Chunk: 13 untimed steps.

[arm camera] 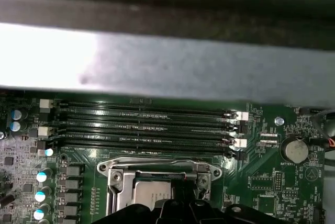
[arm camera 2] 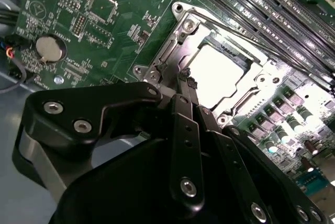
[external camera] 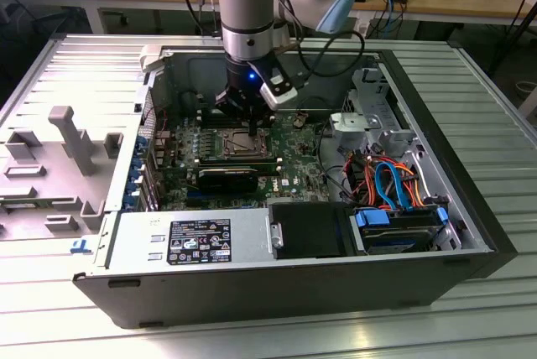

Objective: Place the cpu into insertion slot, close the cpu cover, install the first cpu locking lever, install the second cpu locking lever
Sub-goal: 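Install the first cpu locking lever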

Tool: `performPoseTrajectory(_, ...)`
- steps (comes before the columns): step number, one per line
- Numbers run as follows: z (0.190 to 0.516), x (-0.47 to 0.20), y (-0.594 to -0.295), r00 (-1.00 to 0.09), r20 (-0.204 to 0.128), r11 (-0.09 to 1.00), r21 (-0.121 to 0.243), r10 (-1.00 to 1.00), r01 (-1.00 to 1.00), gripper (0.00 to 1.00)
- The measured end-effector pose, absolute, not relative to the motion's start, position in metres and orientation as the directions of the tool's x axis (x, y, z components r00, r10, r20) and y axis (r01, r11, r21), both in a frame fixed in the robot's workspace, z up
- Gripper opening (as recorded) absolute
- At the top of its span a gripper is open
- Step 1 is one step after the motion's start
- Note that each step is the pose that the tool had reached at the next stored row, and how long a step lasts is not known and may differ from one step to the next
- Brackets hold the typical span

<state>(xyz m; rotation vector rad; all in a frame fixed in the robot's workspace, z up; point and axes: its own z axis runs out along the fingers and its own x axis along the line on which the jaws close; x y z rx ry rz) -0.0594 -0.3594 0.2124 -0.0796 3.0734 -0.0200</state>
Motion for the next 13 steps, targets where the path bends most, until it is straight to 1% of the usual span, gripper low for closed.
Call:
performPoseTrajectory(5,0.215,-0.059,-0.359,-0.997,-0.066,0.999,-0.028,-0.032,-0.03,0.11)
performPoseTrajectory(10,0.238,-0.059,-0.359,-0.997,-0.066,0.999,-0.032,-0.031,-0.029,0.11)
performPoseTrajectory(13,0.244,-0.059,-0.359,-0.997,-0.066,0.999,-0.032,-0.031,-0.029,0.11)
